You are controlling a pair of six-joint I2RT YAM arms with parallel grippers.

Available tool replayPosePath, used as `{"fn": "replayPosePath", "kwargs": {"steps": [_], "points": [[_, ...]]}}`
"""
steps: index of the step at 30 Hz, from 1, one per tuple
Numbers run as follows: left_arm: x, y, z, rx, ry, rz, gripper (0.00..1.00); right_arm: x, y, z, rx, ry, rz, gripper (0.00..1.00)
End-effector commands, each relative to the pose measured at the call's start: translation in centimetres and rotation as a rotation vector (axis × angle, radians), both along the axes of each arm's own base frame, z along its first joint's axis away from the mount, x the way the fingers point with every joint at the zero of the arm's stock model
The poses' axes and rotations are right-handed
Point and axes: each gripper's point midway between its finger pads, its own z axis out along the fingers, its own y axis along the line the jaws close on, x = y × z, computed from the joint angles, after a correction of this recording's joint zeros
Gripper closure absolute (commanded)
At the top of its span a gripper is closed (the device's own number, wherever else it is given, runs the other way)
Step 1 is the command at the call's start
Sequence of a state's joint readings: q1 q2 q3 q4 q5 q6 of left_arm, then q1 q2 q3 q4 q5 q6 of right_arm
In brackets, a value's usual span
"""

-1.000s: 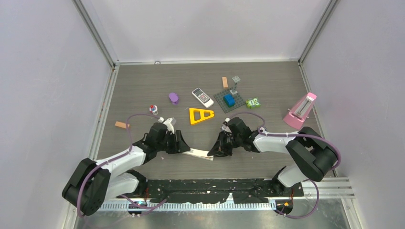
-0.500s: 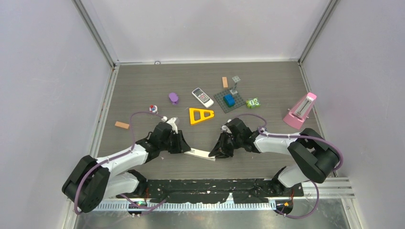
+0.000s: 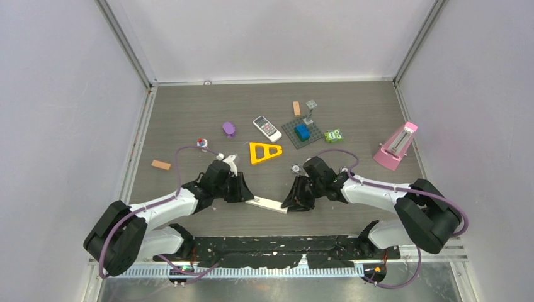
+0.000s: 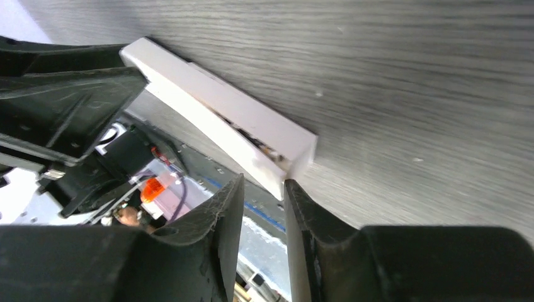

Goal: Load the batteries into the remote control

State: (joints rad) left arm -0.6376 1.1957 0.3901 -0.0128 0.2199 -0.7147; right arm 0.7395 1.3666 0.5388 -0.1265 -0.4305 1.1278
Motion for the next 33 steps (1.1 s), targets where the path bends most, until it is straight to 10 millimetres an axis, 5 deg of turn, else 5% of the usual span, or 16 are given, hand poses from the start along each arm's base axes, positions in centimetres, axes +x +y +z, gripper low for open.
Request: {"fn": "replayPosePath", "kwargs": {"steps": [1, 17, 28, 33], "points": [[-4.0, 4.9, -5.1, 0.245, 0.167, 0.015, 0.82, -1.3, -2.4, -0.7, -0.112, 0.015, 0.011, 0.63], [-4.1, 4.5, -5.1, 0.24, 0.174, 0.004, 0.79, 0.5, -1.5, 0.1, -0.096, -0.068, 0.006, 0.58], [-4.1, 4.0, -5.0, 0.215, 0.161, 0.006, 0.79, -1.3, -3.7, -4.3, -0.213, 0.011, 0.031, 0.67], [-4.3, 3.9, -5.1, 0.209, 0.156, 0.0, 0.79, -0.5, -3.5, -4.5, -0.243, -0.036, 0.044, 0.6]]}}
